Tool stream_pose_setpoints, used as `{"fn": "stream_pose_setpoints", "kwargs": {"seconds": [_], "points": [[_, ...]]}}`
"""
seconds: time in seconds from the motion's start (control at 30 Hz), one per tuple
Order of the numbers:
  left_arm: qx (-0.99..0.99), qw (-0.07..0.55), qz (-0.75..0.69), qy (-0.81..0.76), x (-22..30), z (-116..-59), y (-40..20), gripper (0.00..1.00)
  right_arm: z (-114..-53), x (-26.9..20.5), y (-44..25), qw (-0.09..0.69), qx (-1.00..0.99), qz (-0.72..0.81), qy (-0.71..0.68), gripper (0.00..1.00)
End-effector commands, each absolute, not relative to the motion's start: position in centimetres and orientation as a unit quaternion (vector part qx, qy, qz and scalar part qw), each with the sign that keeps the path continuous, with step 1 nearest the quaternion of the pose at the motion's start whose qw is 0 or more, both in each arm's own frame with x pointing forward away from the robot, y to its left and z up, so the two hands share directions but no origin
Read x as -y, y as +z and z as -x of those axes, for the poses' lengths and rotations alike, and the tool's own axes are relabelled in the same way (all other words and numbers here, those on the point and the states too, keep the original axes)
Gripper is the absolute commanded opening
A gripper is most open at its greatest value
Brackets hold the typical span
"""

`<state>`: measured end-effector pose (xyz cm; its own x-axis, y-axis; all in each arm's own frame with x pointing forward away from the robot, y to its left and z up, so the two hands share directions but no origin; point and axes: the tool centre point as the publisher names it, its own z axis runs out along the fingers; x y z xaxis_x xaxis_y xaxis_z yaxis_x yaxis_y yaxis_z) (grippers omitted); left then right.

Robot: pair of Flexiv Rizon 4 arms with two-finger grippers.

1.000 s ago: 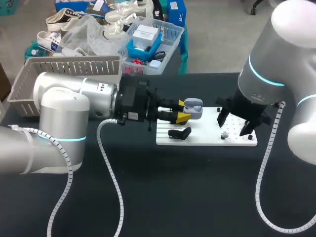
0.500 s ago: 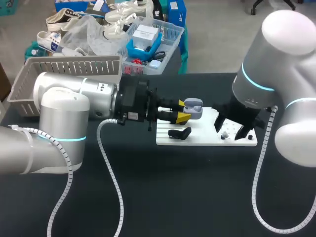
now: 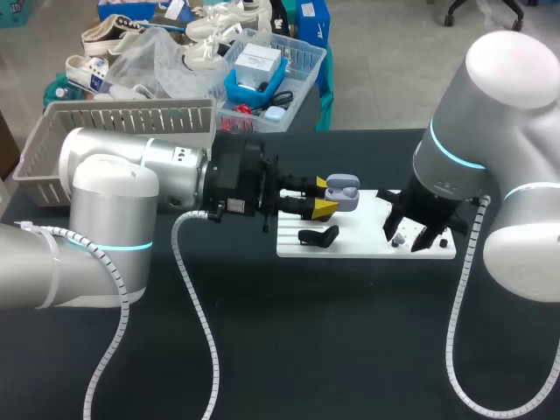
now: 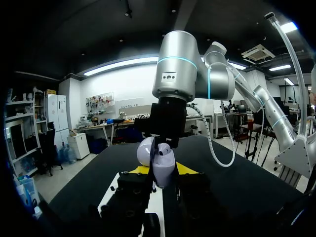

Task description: Pick up each earbud case from the left stands, insert the matching earbuds, close the lid, and place the case in the box.

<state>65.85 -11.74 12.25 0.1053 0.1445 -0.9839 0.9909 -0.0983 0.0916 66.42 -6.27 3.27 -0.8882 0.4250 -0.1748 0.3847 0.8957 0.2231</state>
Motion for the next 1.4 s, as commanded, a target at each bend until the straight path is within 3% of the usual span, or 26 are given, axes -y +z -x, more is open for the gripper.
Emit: {"fn": "stream_pose_setpoints", "kwargs": {"seconds": [0.03,0.9,0.97,1.0,1.27,1.4], "points": [[-0.487,0.462,-0.583,-0.458,11.8,-65.9,12.2,0.00,-66.6,6.2,2.9,0.114,-0.966,-0.211,0.092,0.40],[-0.487,0.462,-0.583,-0.458,11.8,-65.9,12.2,0.00,-67.5,6.2,2.3,0.108,-0.969,-0.203,0.090,0.32],[-0.487,0.462,-0.583,-0.458,11.8,-65.9,12.2,0.00,-67.6,6.3,2.3,0.108,-0.969,-0.204,0.090,0.28],[-0.487,0.462,-0.583,-0.458,11.8,-65.9,12.2,0.00,-67.6,6.3,2.3,0.107,-0.969,-0.204,0.091,0.20],[-0.487,0.462,-0.583,-0.458,11.8,-65.9,12.2,0.00,-67.6,6.4,2.2,0.104,-0.969,-0.205,0.090,0.19],[-0.487,0.462,-0.583,-0.458,11.8,-65.9,12.2,0.00,-67.6,6.5,2.1,0.103,-0.969,-0.205,0.092,0.00]]}}
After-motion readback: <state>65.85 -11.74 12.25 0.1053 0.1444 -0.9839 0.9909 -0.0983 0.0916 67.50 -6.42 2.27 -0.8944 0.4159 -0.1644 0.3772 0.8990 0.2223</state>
